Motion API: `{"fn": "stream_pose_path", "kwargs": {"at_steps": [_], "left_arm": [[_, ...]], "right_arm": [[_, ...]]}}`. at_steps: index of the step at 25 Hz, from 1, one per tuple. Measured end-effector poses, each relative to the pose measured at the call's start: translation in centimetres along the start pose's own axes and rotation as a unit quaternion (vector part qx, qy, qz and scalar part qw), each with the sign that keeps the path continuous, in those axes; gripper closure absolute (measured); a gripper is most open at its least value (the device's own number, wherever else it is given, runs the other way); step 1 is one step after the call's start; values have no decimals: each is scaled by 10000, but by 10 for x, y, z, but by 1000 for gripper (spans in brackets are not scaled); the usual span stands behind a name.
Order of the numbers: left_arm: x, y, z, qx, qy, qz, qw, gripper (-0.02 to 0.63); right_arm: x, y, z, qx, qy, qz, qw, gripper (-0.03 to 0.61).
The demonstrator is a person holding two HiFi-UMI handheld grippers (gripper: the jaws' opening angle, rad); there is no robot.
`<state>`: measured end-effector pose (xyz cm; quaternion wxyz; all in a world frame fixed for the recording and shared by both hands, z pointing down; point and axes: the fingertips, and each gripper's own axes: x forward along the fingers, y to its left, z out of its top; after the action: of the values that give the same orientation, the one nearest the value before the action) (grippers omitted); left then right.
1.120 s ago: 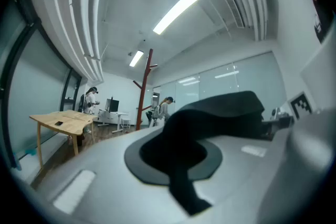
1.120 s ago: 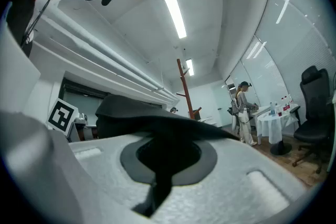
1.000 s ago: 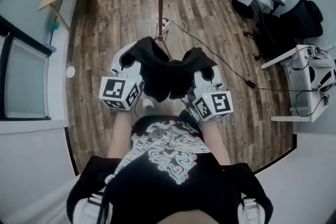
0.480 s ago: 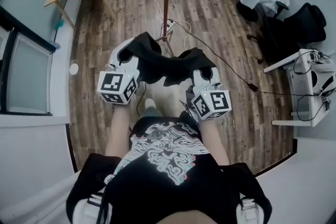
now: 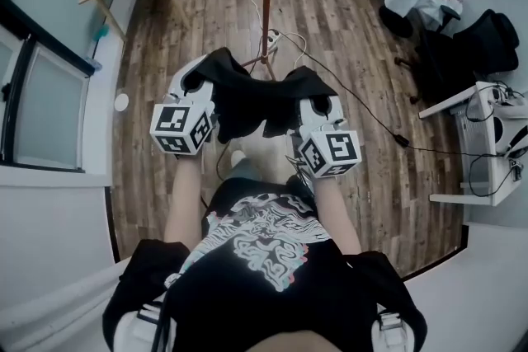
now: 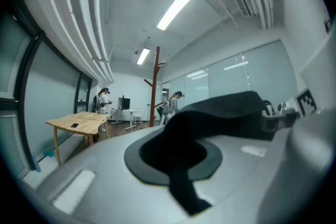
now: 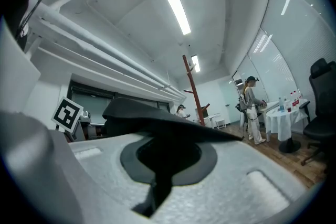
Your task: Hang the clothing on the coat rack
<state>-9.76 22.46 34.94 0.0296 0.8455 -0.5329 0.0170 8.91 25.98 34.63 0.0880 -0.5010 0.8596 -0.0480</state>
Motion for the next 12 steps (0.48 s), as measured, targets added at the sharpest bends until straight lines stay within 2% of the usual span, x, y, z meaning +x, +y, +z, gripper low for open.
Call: {"fn": "stream_pose_path", "kwargs": {"at_steps": [4,12], "left_arm": [[-3,-4,-6,-76,68,83,9999,604],[21,-6,-7,-74,106,-28,9999,606]], "right_arm": [[-7,-5,0,-11,30,55,10000,577],[10,-24,-2,30,46,36,10000,577]]}}
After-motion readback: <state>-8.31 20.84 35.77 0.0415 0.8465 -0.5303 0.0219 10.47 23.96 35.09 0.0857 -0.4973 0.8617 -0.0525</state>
